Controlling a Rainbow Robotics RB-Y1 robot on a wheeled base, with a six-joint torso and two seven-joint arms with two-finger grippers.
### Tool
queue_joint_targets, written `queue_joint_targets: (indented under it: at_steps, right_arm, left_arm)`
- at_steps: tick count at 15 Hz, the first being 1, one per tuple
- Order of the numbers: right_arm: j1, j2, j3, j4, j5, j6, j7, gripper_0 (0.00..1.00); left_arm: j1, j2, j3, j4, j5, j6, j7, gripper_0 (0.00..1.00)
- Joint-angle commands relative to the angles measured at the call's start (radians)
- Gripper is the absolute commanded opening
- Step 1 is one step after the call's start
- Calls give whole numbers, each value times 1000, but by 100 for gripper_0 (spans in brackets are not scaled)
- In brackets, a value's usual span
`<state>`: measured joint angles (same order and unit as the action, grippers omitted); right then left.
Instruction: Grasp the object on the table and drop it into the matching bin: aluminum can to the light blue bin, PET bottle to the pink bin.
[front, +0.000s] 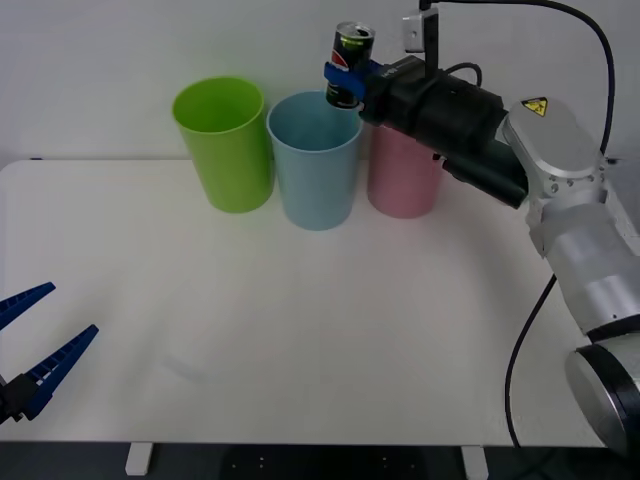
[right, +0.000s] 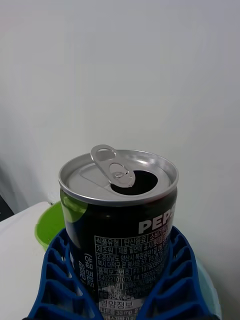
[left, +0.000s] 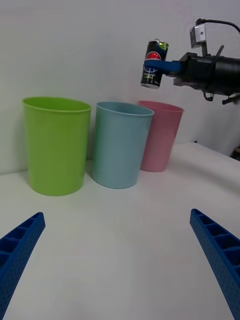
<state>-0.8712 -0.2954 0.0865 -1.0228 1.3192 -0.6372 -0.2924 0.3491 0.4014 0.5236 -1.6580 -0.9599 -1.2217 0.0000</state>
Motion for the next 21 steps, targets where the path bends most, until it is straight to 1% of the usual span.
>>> queue_joint_targets:
  at_steps: [1, 4, 7, 9, 14, 15, 16, 17, 21]
  right_arm:
    - [-45, 41, -1, 67, 23, 53, 18, 0]
    - [-74, 85, 1, 110, 44, 105, 32, 0]
    - [-78, 124, 15, 116, 66, 182, 39, 0]
    - [-80, 130, 22, 116, 66, 205, 44, 0]
    - [-78, 130, 25, 116, 66, 205, 52, 0]
    - [-78, 130, 25, 116, 66, 205, 53, 25]
    - [-78, 130, 25, 116, 67, 205, 58, 95]
    - [-77, 130, 25, 116, 67, 205, 62, 100]
    - [-77, 130, 25, 116, 67, 202, 75, 100]
  left_arm:
    - [0, 0, 0, 0, 0, 0, 0, 100]
    - [0, 0, 0, 0, 0, 0, 0, 100]
    - [0, 0, 0, 0, 0, 0, 0, 100]
    - [0, 0, 0, 0, 0, 0, 0, 100]
    - [0, 0, 0, 0, 0, 0, 0, 100]
    - [0, 0, 0, 0, 0, 0, 0, 100]
    - [0, 0, 0, 0, 0, 0, 0, 100]
    - [0, 0, 0, 0, 0, 0, 0, 100]
    - [0, 0, 0, 0, 0, 0, 0, 100]
